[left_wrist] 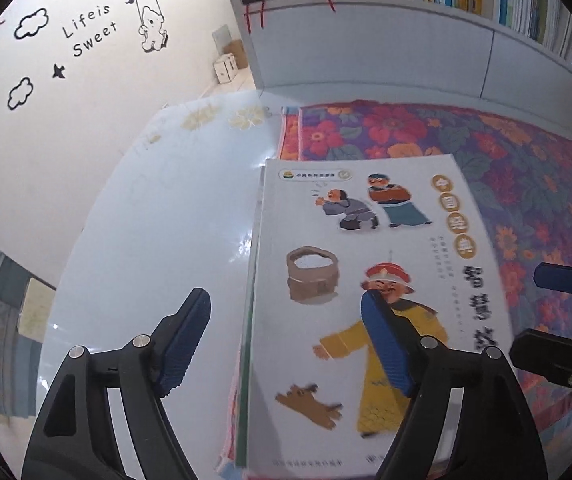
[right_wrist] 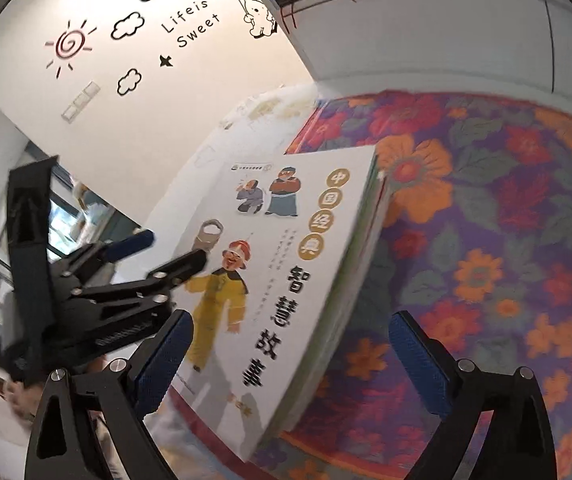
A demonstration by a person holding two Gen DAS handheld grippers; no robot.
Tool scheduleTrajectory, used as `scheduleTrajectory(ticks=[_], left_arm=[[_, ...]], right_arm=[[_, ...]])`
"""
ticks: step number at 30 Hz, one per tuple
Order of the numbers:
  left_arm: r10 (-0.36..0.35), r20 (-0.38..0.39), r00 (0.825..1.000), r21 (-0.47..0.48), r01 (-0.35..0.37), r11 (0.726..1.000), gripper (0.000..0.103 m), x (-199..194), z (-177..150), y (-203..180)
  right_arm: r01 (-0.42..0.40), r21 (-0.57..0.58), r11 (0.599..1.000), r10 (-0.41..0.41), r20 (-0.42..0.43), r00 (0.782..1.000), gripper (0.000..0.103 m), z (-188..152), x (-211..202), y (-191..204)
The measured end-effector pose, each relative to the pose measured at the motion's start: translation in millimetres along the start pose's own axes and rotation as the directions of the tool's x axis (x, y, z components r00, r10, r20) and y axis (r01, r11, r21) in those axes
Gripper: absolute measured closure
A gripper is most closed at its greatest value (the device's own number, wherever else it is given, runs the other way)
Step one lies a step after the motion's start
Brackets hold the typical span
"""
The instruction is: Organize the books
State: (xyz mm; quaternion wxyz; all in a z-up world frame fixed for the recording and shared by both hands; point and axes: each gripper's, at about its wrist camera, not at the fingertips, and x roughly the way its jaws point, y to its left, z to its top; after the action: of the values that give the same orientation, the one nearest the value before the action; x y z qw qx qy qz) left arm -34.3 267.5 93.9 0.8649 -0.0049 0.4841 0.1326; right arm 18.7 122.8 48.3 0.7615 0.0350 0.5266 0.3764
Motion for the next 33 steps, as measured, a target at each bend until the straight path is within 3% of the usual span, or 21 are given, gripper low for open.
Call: scheduleTrajectory(ticks=[3,6,10,12,14,18,22,25,33], left_arm=[[-0.056,0.024,0.998,-0.046,0.057,0.997,0.025,-20.0,-5.2,-2.8],[-0.09,0.083,0.992,-0.077,0.097,0.992,0.013,-43.4,-12.7,-11.2],[-0.144,0.186,0.972,-0.111,0.167,0.98,0.001,-77.4,-32.9,-32.6],[-0.152,0.232,0.961,-0.116,0.182,0.976,0.001,-91.6,-45.6,-48.6],[-0.144,0.257,0.956,-0.107,0.176,0.979,0.001,-100.1,-55.3,-63.7],[-0.169,0.272,0.947,-0.093,0.201,0.975,0.001,-110.6,-75.5,-93.3],[-0.183,0.254,0.95,-0.111,0.216,0.97,0.001,-111.6,-97.2,-115.5],[-0.155,0.242,0.958,-0.093,0.182,0.979,0.001,-111.3,-108.0,-131.6],[-0.142,0.242,0.96,-0.085,0.166,0.982,0.001,-111.3,-116.8,-153.3]], right_arm=[[0.042,-0.019,0.999,-0.042,0.005,0.999,0.004,-6.7,-16.8,-1.0],[0.073,-0.046,0.996,-0.071,0.041,0.997,0.005,-18.5,-45.1,-0.5],[0.084,-0.063,0.995,-0.078,0.095,0.992,0.005,-48.2,-93.0,-2.6],[0.1,-0.048,0.994,-0.092,0.142,0.985,0.005,-63.9,-115.0,-5.4],[0.195,-0.035,0.98,-0.182,0.227,0.957,0.004,-86.0,-141.0,-5.4],[0.363,0.01,0.932,-0.348,0.313,0.884,0.004,-115.7,-166.7,-5.0],[0.417,-0.034,0.908,-0.395,0.26,0.881,0.005,-129.7,-166.6,-5.2],[0.477,-0.053,0.877,-0.448,0.265,0.854,0.005,-137.1,-170.6,-5.9],[0.497,-0.02,0.868,-0.473,0.274,0.837,0.005,-151.9,-177.5,-26.3]])
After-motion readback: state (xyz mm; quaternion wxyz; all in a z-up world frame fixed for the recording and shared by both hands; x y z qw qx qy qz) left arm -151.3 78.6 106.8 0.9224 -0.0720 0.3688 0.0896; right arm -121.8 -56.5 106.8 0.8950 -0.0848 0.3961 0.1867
